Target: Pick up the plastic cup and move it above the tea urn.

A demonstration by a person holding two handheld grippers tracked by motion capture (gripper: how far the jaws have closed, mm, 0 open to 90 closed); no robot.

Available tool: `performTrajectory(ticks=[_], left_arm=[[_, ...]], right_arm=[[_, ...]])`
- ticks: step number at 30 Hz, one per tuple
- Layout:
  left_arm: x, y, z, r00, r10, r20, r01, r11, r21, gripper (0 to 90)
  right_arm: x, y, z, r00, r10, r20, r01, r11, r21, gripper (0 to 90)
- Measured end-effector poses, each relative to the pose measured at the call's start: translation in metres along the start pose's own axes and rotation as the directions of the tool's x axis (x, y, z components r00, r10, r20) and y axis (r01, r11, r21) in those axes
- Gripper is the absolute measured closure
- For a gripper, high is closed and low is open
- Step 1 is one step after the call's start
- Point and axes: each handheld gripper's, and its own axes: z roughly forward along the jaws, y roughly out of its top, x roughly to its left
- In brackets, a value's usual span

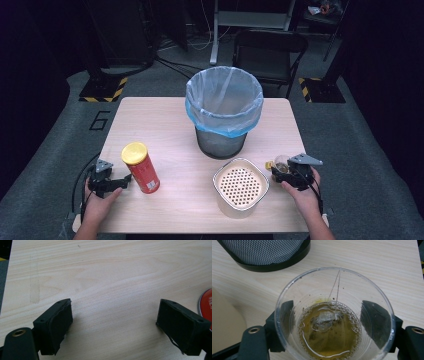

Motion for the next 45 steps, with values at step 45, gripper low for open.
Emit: performTrajectory(ticks=[45], left_arm=[[0.0, 0.0, 0.0, 1.0, -0.001, 0.0, 0.001, 1.0, 0.0, 12.6]], right_arm=[[0.021, 0.096, -0.022, 0.9094, -0.389, -0.148, 0.367, 0.918, -0.152, 38.7]])
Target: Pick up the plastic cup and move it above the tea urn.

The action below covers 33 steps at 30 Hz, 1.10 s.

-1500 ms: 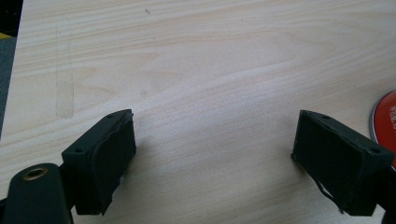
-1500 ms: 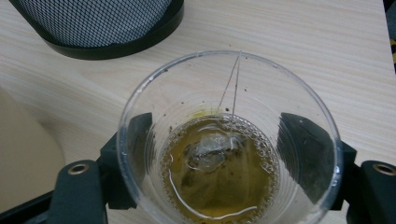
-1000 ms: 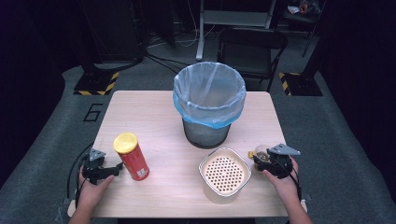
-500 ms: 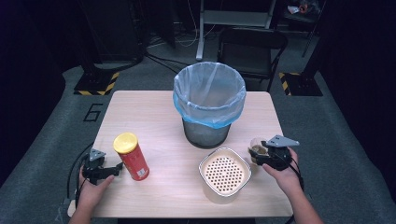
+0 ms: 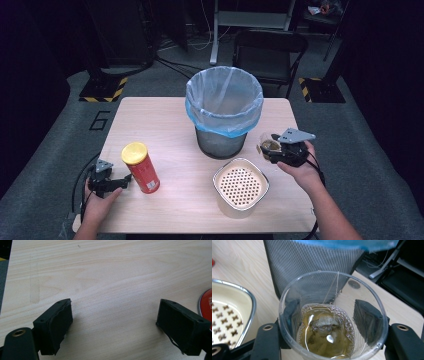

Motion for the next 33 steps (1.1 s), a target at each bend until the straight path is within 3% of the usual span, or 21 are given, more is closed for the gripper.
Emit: performTrajectory(ticks=[5, 15, 16, 19, 21, 28, 30, 31, 33], left_arm=[[0.0, 0.0, 0.0, 1.0, 0.001, 0.0, -0.001, 1.0, 0.0, 12.6], [0.0, 0.0, 0.0, 1.0, 0.002, 0.001, -0.002, 1.0, 0.0, 12.6], [0.0, 0.0, 0.0, 1.0, 0.002, 0.001, -0.002, 1.0, 0.0, 12.6], [0.0, 0.0, 0.0, 1.0, 0.002, 0.001, -0.002, 1.0, 0.0, 12.6], [0.0, 0.0, 0.0, 1.0, 0.002, 0.001, -0.002, 1.0, 0.0, 12.6], [0.0, 0.0, 0.0, 1.0, 0.002, 0.001, -0.002, 1.0, 0.0, 12.6], [0.0, 0.0, 0.0, 1.0, 0.003, 0.001, -0.003, 1.0, 0.0, 12.6], [0.0, 0.0, 0.0, 1.0, 0.003, 0.001, -0.003, 1.0, 0.0, 12.6], [0.0, 0.0, 0.0, 1.0, 0.002, 0.001, -0.002, 1.0, 0.0, 12.6]], right_arm=[[-0.001, 0.008, 0.001, 0.9995, -0.032, 0.0, 0.032, 0.999, -0.019, 38.9], [0.003, 0.001, 0.002, 0.9953, -0.094, -0.024, 0.092, 0.994, -0.059, 39.3], [0.005, -0.002, 0.002, 0.9915, -0.128, -0.024, 0.126, 0.989, -0.075, 39.4], [0.008, -0.004, 0.001, 0.9892, -0.145, -0.022, 0.142, 0.986, -0.093, 39.6], [0.011, -0.006, 0.0, 0.9831, -0.182, -0.016, 0.179, 0.977, -0.117, 39.8], [0.016, -0.005, -0.002, 0.9742, -0.225, 0.007, 0.225, 0.967, -0.12, 40.4], [0.018, -0.004, -0.002, 0.9662, -0.257, 0.02, 0.258, 0.959, -0.118, 40.5], [0.018, -0.004, -0.002, 0.9662, -0.257, 0.02, 0.258, 0.959, -0.118, 40.5], [0.021, -0.004, -0.002, 0.9553, -0.293, 0.036, 0.296, 0.949, -0.112, 40.5]])
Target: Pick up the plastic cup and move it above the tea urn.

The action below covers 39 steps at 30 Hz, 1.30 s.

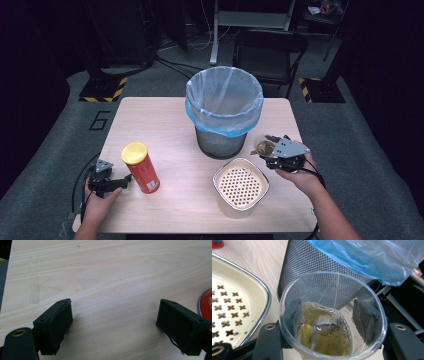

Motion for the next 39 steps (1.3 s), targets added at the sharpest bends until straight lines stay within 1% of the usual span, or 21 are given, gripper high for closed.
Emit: performTrajectory(ticks=[9, 15, 17, 18, 21, 22, 23, 24, 25, 26, 27, 28, 29, 31, 32, 33, 34, 35, 36, 38, 39], left_arm=[[0.0, 0.0, 0.0, 1.0, 0.0, 0.0, 0.0, 1.0, 0.0, 12.6], [0.0, 0.0, 0.0, 1.0, 0.0, 0.0, 0.0, 1.0, 0.0, 12.6], [0.0, 0.0, 0.0, 1.0, 0.0, 0.0, 0.0, 1.0, 0.0, 12.6], [0.0, 0.0, 0.0, 1.0, 0.0, 0.0, 0.0, 1.0, 0.0, 12.6], [0.0, 0.0, 0.0, 1.0, 0.0, 0.0, 0.0, 1.0, 0.0, 12.6], [0.0, 0.0, 0.0, 1.0, 0.0, 0.0, 0.0, 1.0, 0.0, 12.6], [0.0, 0.0, 0.0, 1.0, 0.0, 0.0, 0.0, 1.0, 0.0, 12.6], [0.0, 0.0, 0.0, 1.0, 0.0, 0.0, 0.0, 1.0, 0.0, 12.6], [0.0, 0.0, 0.0, 1.0, 0.0, 0.0, 0.0, 1.0, 0.0, 12.6], [0.0, 0.0, 0.0, 1.0, 0.0, 0.0, 0.0, 1.0, 0.0, 12.6], [0.0, 0.0, 0.0, 1.0, 0.0, 0.0, 0.0, 1.0, 0.0, 12.6], [0.0, 0.0, 0.0, 1.0, 0.0, 0.0, 0.0, 1.0, 0.0, 12.6], [0.0, 0.0, 0.0, 1.0, 0.0, 0.0, 0.0, 1.0, 0.0, 12.6], [0.0, 0.0, 0.0, 1.0, 0.0, 0.0, 0.0, 1.0, 0.0, 12.6], [0.0, 0.0, 0.0, 1.0, 0.0, 0.0, 0.0, 1.0, 0.0, 12.6], [0.0, 0.0, 0.0, 1.0, 0.0, 0.0, 0.0, 1.0, 0.0, 12.6], [0.0, 0.0, 0.0, 1.0, 0.0, 0.0, 0.0, 1.0, 0.0, 12.6], [0.0, 0.0, 0.0, 1.0, 0.0, 0.0, 0.0, 1.0, 0.0, 12.6], [0.0, 0.0, 0.0, 1.0, 0.0, 0.0, 0.0, 1.0, 0.0, 12.6], [0.0, 0.0, 0.0, 1.0, 0.0, 0.0, 0.0, 1.0, 0.0, 12.6], [0.0, 0.0, 0.0, 1.0, 0.0, 0.0, 0.0, 1.0, 0.0, 12.6]], right_arm=[[0.011, 0.005, 0.0, 0.9939, -0.108, 0.019, 0.108, 0.994, 0.01, 40.7], [0.022, 0.008, -0.005, 0.9819, -0.186, 0.034, 0.186, 0.983, 0.003, 40.7], [0.027, 0.009, -0.007, 0.968, -0.245, 0.052, 0.245, 0.969, 0.009, 40.7], [0.027, 0.009, -0.007, 0.968, -0.245, 0.052, 0.245, 0.969, 0.009, 40.7], [0.036, 0.012, -0.011, 0.9447, -0.319, 0.074, 0.319, 0.948, 0.016, 40.7], [0.036, 0.012, -0.011, 0.9447, -0.319, 0.074, 0.319, 0.948, 0.016, 40.7], [0.041, 0.013, -0.012, 0.9282, -0.362, 0.085, 0.362, 0.932, 0.023, 40.7], [0.041, 0.013, -0.012, 0.9282, -0.362, 0.085, 0.362, 0.932, 0.023, 40.7], [0.047, 0.015, -0.014, 0.9055, -0.414, 0.094, 0.412, 0.91, 0.039, 40.7], [0.047, 0.015, -0.014, 0.9055, -0.414, 0.094, 0.412, 0.91, 0.039, 40.7], [0.05, 0.016, -0.015, 0.8993, -0.427, 0.094, 0.425, 0.904, 0.044, 40.8], [0.052, 0.017, -0.015, 0.8866, -0.452, 0.099, 0.45, 0.892, 0.043, 40.7], [0.059, 0.019, -0.016, 0.8568, -0.504, 0.109, 0.499, 0.864, 0.067, 40.7], [0.067, 0.021, -0.016, 0.8063, -0.578, 0.125, 0.569, 0.816, 0.106, 40.9], [0.067, 0.021, -0.016, 0.8063, -0.578, 0.125, 0.569, 0.816, 0.106, 40.9], [0.075, 0.022, -0.014, 0.7553, -0.642, 0.133, 0.626, 0.766, 0.144, 41.1], [0.075, 0.022, -0.014, 0.7553, -0.642, 0.133, 0.626, 0.766, 0.144, 41.1], [0.082, 0.022, -0.012, 0.6847, -0.713, 0.149, 0.69, 0.7, 0.184, 41.2], [0.082, 0.022, -0.012, 0.6847, -0.713, 0.149, 0.69, 0.7, 0.184, 41.2], [0.089, 0.023, -0.01, 0.619, -0.77, 0.152, 0.739, 0.637, 0.219, 41.3], [0.093, 0.024, -0.009, 0.5761, -0.803, 0.151, 0.769, 0.595, 0.234, 41.3]])
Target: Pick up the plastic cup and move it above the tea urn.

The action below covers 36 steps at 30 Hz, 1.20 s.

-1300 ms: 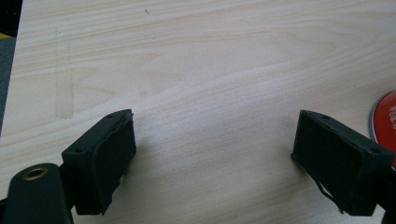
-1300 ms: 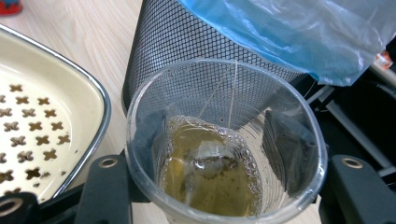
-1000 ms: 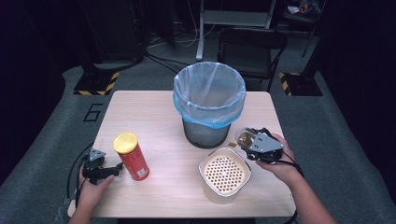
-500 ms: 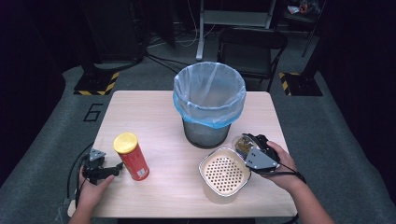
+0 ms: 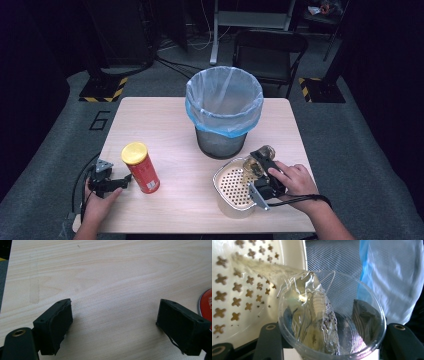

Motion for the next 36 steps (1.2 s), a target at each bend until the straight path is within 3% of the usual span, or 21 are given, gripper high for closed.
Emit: performTrajectory(ticks=[3, 4, 7, 9, 10, 11, 13, 14, 15, 17, 18, 19, 20, 22, 28, 29, 32, 36], left_arm=[[0.0, 0.0, 0.0, 1.0, 0.0, 0.0, 0.0, 1.0, 0.001, 12.6], [0.0, 0.0, 0.0, 1.0, -0.001, 0.0, 0.001, 1.0, 0.0, 12.6], [0.0, 0.0, 0.0, 1.0, 0.0, 0.0, 0.0, 1.0, 0.0, 12.6], [0.0, 0.0, 0.0, 1.0, 0.0, 0.0, 0.0, 1.0, 0.0, 12.6], [0.0, 0.0, 0.0, 1.0, -0.001, 0.0, 0.001, 1.0, -0.001, 12.6], [0.0, 0.0, 0.0, 1.0, 0.0, 0.0, 0.0, 1.0, 0.0, 12.6], [0.0, 0.0, 0.0, 1.0, 0.0, 0.0, 0.0, 1.0, 0.0, 12.6], [0.0, 0.0, 0.0, 1.0, 0.0, 0.0, 0.0, 1.0, 0.0, 12.6], [0.0, 0.0, 0.0, 1.0, -0.001, 0.0, 0.001, 1.0, 0.0, 12.6], [0.0, 0.0, 0.0, 1.0, 0.0, 0.0, 0.0, 1.0, 0.0, 12.6], [0.0, 0.0, 0.0, 1.0, 0.0, 0.0, 0.0, 1.0, 0.0, 12.6], [0.0, 0.0, 0.0, 1.0, 0.0, 0.0, 0.0, 1.0, 0.0, 12.6], [0.0, 0.0, 0.0, 1.0, 0.0, 0.0, 0.0, 1.0, 0.0, 12.6], [0.0, 0.0, 0.0, 1.0, 0.0, 0.0, 0.0, 1.0, 0.0, 12.6], [0.0, 0.0, 0.0, 1.0, 0.0, 0.0, 0.0, 1.0, 0.0, 12.6], [0.0, 0.0, 0.0, 1.0, 0.0, 0.0, 0.0, 1.0, 0.0, 12.6], [0.0, 0.0, 0.0, 1.0, 0.0, 0.0, 0.0, 1.0, 0.0, 12.6], [0.0, 0.0, 0.0, 1.0, 0.0, 0.0, 0.0, 1.0, 0.0, 12.6]], right_arm=[[0.005, 0.006, 0.0, 0.9924, -0.118, 0.033, 0.117, 0.993, 0.032, 41.2], [0.005, 0.008, 0.0, 0.9849, -0.169, 0.036, 0.168, 0.985, 0.04, 41.1], [0.008, 0.015, 0.002, 0.9484, -0.314, 0.041, 0.31, 0.947, 0.083, 40.8], [0.009, 0.016, 0.002, 0.9442, -0.327, 0.035, 0.323, 0.942, 0.09, 40.7], [0.011, 0.017, 0.001, 0.9474, -0.319, 0.03, 0.314, 0.944, 0.099, 40.6], [0.007, 0.02, 0.003, 0.9041, -0.426, 0.033, 0.421, 0.901, 0.1, 40.6], [0.008, 0.022, 0.003, 0.8795, -0.474, 0.043, 0.466, 0.876, 0.119, 40.5], [0.009, 0.023, 0.002, 0.8734, -0.484, 0.051, 0.475, 0.87, 0.135, 40.3], [0.008, 0.026, 0.001, 0.8618, -0.506, 0.039, 0.497, 0.858, 0.131, 40.2], [0.006, 0.027, 0.0, 0.8632, -0.503, 0.047, 0.494, 0.86, 0.125, 40.1], [0.004, 0.027, 0.0, 0.8547, -0.517, 0.042, 0.508, 0.851, 0.133, 40.0], [0.004, 0.027, 0.0, 0.8547, -0.517, 0.042, 0.508, 0.851, 0.133, 40.0], [0.004, 0.027, 0.0, 0.8458, -0.532, 0.035, 0.522, 0.84, 0.149, 40.0], [0.003, 0.028, -0.001, 0.8438, -0.535, 0.043, 0.523, 0.838, 0.154, 39.9], [-0.002, 0.029, -0.001, 0.8508, -0.524, 0.041, 0.514, 0.846, 0.14, 39.8], [-0.001, 0.029, 0.0, 0.8528, -0.519, 0.058, 0.508, 0.85, 0.136, 39.8], [0.0, 0.029, 0.0, 0.8579, -0.512, 0.04, 0.503, 0.854, 0.134, 39.7], [-0.001, 0.029, -0.001, 0.8623, -0.503, 0.061, 0.493, 0.861, 0.122, 39.7]])
